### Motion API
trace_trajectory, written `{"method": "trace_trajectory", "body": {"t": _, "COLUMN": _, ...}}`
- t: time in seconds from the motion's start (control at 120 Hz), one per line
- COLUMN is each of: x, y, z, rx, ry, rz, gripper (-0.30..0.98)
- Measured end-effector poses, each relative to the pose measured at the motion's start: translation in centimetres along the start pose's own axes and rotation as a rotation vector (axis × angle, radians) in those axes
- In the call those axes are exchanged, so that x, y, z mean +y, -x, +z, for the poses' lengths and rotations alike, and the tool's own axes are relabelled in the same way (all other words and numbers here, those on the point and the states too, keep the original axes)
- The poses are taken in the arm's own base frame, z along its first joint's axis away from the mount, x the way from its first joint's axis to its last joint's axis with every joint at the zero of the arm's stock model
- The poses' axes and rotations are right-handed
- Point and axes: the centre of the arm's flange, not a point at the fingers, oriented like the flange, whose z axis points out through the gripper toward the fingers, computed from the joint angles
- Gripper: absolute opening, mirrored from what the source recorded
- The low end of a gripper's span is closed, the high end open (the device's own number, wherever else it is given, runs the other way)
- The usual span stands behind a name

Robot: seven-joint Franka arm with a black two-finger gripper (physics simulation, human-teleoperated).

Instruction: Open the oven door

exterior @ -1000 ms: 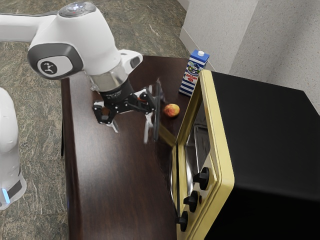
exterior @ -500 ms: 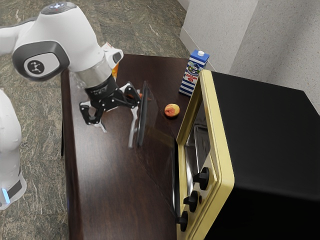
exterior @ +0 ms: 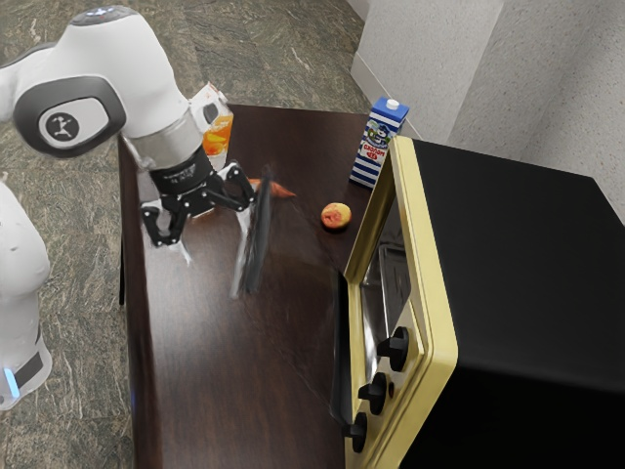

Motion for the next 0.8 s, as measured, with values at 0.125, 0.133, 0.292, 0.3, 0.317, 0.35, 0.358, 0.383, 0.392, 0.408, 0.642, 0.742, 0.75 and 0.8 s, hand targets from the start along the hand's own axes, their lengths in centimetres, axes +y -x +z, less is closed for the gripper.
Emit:
{"method": "trace_trajectory", "body": {"t": 0.125, "x": 0.5, "y": -3.2, "z": -0.7, "rx": -0.01, "ry": -0.006, "rz": -0.127, "gripper": 0.68}}
{"method": "trace_trajectory", "body": {"t": 0.133, "x": 0.5, "y": -3.4, "z": -0.8, "rx": -0.012, "ry": -0.007, "rz": -0.133, "gripper": 0.68}}
{"method": "trace_trajectory", "body": {"t": 0.292, "x": 0.0, "y": -7.2, "z": -2.1, "rx": -0.027, "ry": -0.029, "rz": -0.271, "gripper": 0.68}}
{"method": "trace_trajectory", "body": {"t": 0.3, "x": -0.1, "y": -7.5, "z": -2.2, "rx": -0.027, "ry": -0.03, "rz": -0.279, "gripper": 0.68}}
{"method": "trace_trajectory", "body": {"t": 0.317, "x": -0.1, "y": -7.9, "z": -2.3, "rx": -0.029, "ry": -0.033, "rz": -0.293, "gripper": 0.68}}
{"method": "trace_trajectory", "body": {"t": 0.35, "x": -0.3, "y": -8.4, "z": -2.5, "rx": -0.031, "ry": -0.045, "rz": -0.307, "gripper": 0.68}}
{"method": "trace_trajectory", "body": {"t": 0.358, "x": -0.3, "y": -8.3, "z": -2.5, "rx": -0.032, "ry": -0.048, "rz": -0.306, "gripper": 0.68}}
{"method": "trace_trajectory", "body": {"t": 0.383, "x": -0.1, "y": -7.5, "z": -2.9, "rx": -0.027, "ry": -0.06, "rz": -0.286, "gripper": 0.69}}
{"method": "trace_trajectory", "body": {"t": 0.392, "x": 0.1, "y": -7.1, "z": -3.1, "rx": -0.02, "ry": -0.065, "rz": -0.273, "gripper": 0.68}}
{"method": "trace_trajectory", "body": {"t": 0.408, "x": 0.5, "y": -6.0, "z": -3.6, "rx": -0.001, "ry": -0.075, "rz": -0.242, "gripper": 0.69}}
{"method": "trace_trajectory", "body": {"t": 0.642, "x": 18.5, "y": -1.3, "z": -12.2, "rx": -0.071, "ry": -0.3, "rz": 0.081, "gripper": 0.69}}
{"method": "trace_trajectory", "body": {"t": 0.742, "x": 20.0, "y": -3.1, "z": -7.7, "rx": 0.026, "ry": -0.387, "rz": -0.037, "gripper": 0.69}}
{"method": "trace_trajectory", "body": {"t": 0.75, "x": 20.0, "y": -3.2, "z": -7.4, "rx": 0.034, "ry": -0.393, "rz": -0.047, "gripper": 0.69}}
{"method": "trace_trajectory", "body": {"t": 0.8, "x": 19.7, "y": -3.7, "z": -5.8, "rx": 0.079, "ry": -0.42, "rz": -0.104, "gripper": 0.69}}
